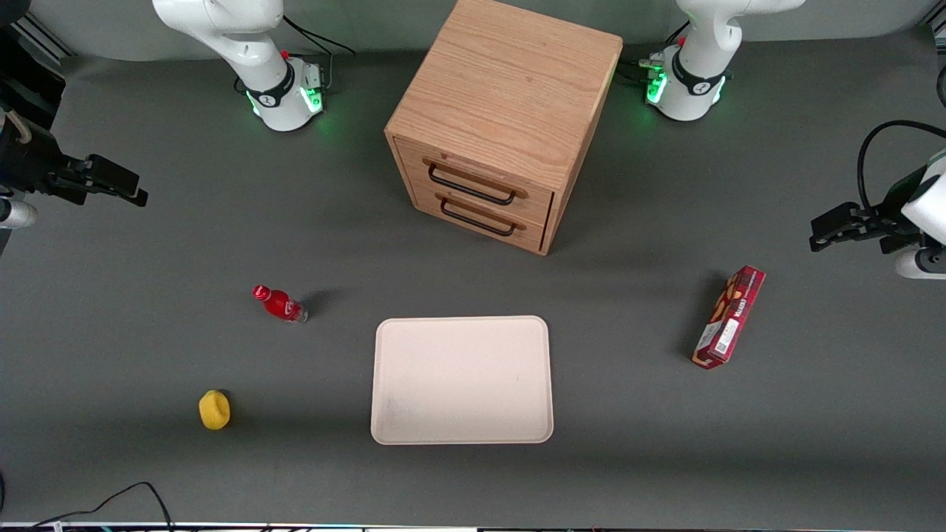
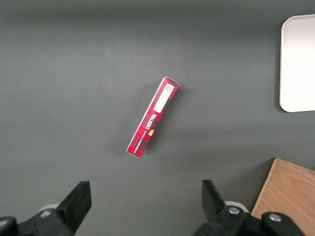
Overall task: Open upper drawer
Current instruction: 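Lift the right gripper and swing it toward the wooden cabinet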
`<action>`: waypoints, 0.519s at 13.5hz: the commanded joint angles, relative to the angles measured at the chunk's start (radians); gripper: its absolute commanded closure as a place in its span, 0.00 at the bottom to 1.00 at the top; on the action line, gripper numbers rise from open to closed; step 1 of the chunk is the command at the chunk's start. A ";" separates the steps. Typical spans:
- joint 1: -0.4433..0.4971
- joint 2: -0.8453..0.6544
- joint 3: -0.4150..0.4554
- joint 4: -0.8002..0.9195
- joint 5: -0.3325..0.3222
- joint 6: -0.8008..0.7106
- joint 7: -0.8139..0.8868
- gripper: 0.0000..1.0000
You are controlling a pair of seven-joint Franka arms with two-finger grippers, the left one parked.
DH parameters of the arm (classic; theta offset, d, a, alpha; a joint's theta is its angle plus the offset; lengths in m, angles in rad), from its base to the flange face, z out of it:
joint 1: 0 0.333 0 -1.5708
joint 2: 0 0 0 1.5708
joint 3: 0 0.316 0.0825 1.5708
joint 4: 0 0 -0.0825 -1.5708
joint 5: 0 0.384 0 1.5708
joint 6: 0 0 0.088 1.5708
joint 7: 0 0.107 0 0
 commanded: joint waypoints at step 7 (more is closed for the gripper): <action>0.021 0.014 0.083 0.017 0.083 0.007 0.001 0.00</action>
